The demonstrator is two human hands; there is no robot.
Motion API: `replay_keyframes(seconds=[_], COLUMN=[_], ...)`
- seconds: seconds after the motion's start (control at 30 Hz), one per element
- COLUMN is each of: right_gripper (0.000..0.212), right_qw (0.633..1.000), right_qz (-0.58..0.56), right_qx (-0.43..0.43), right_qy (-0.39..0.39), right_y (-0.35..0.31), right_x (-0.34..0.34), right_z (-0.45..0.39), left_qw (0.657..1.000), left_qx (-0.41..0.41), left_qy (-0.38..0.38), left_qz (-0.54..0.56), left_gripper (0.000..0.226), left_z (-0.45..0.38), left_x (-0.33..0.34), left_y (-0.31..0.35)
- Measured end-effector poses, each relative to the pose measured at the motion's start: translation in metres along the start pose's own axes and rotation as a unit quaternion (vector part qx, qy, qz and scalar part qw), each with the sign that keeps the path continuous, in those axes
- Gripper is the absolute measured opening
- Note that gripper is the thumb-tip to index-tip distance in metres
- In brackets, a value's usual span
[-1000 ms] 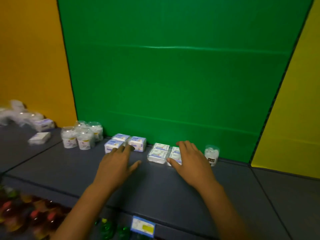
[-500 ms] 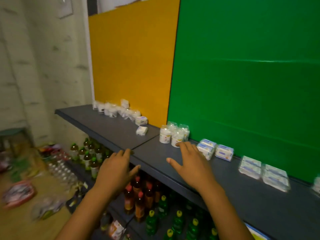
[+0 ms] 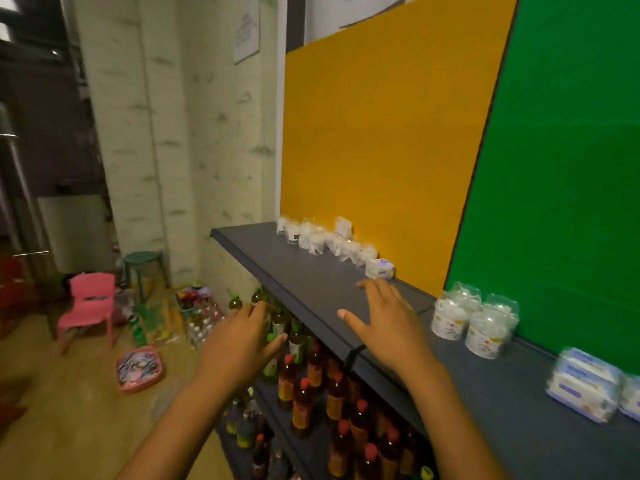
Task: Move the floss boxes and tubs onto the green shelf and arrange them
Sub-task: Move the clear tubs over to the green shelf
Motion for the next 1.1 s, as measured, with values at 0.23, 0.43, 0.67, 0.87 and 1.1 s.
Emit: replay_keyframes(seconds=[0.23,0.43,0.67,0.87,1.1], right_gripper=[0.063,0.063,0.063,0.063,0.062], right_qw=[1.0,0.998,0.997,0.998,0.996], right_qz=[-0.001,-0.018,-0.021,0.005,0.035], right_qx=[-0.015,-0.036,-0.043,-0.004,0.067], right_qy=[-0.016,-0.042,-0.061,-0.064,-0.05], right_y=[-0.007,-0.019,-0.036,-0.036,-0.04], right_x=[0.059,0.117,0.171,0.21,0.247], right_z=[-0.1,-0.156,-0.216,-0.272,-0.345], left_qw=[0.997,0.995,0.996,0.999,0.999], left_qx=[-0.016,-0.046,-0.063,-0.035,0.009], left_qy=[0.037,0.011,0.014,0.001,-0.002], left_qz=[-0.058,-0.085,-0.056,-0.003,0.052], left_gripper=[0.053,0.057,0.054,0.052,0.05], left_z=[-0.094,-0.128,-0.175,-0.246,-0.336], left_x=[-0.003,0.03,0.052,0.088,0.113], left_y=[-0.061,-0.114,-0.174,-0.222,-0.285])
Point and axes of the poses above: each hand's wrist, its own z-axis away from the middle knuckle, its own x-axis out of the palm, y = z × x, the point moved 6 cm from there along -z, towards the middle knuckle
